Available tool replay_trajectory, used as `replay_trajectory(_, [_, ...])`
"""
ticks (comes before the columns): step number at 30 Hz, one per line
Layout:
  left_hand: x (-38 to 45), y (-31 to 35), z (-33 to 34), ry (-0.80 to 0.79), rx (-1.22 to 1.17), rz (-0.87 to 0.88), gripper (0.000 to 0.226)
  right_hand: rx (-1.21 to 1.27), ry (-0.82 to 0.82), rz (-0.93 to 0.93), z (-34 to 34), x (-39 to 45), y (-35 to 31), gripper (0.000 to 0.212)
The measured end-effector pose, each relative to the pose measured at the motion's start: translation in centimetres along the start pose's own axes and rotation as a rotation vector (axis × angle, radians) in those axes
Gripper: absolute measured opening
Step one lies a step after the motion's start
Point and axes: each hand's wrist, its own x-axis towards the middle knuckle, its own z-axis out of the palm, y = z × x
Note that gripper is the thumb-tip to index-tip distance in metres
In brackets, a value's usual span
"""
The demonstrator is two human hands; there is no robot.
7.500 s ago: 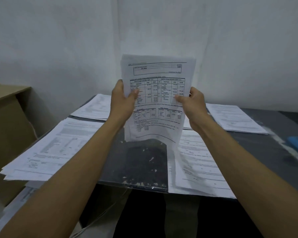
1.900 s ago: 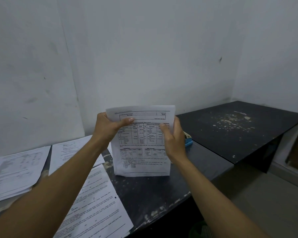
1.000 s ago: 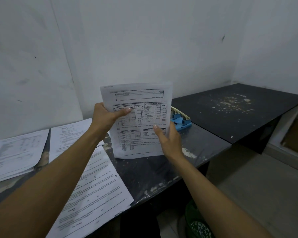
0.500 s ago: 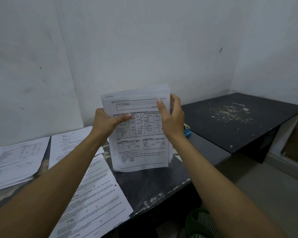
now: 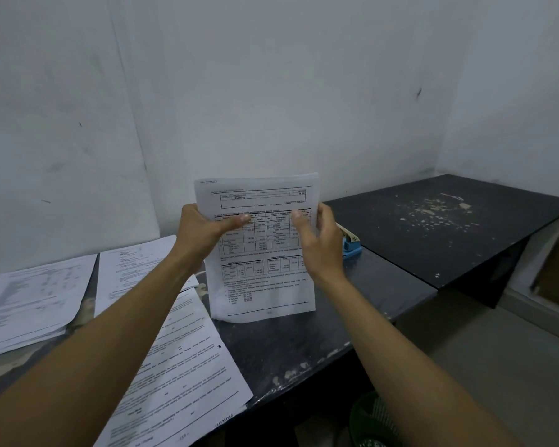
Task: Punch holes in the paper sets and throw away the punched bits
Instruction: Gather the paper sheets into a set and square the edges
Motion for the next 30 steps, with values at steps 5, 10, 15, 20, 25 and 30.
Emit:
replay_trajectory(5, [0.1,0.1,0.1,0.007,0.001,-0.009,0.041,-0.02,-0.053,-0.055,-0.1,-0.1,-0.2,0.036])
replay_trajectory(10, [-0.1,0.1,0.3,-0.002,-0.013,0.001,0.04,0.055,-0.028,0.066,-0.7,0.1,1.3,0.038])
replay_trajectory(15, [0.1,0.1,0.3,0.012,-0.011,-0.008,0.043,0.082,-0.098,0.185,-1.4,0.3,3.3,0.02])
replay_trajectory(20, [0.3,-0.3,0.3,0.029,0.011,-0.032,0.043,0.026,-0.154,0.182,-1.7,0.1,4.1,0.017])
replay_trajectory(25, [2.3,1.1,0.0,0.037,-0.013,-0.04,0.043,0.127,-0.198,0.198,-2.3,2.3,2.5,0.013])
replay_trajectory(30, [4.2,1.1,-0.3,-0.136,-0.122,-0.231,0.041,0.202,-0.235,0.312,-3.4,6.1,1.2,0.016])
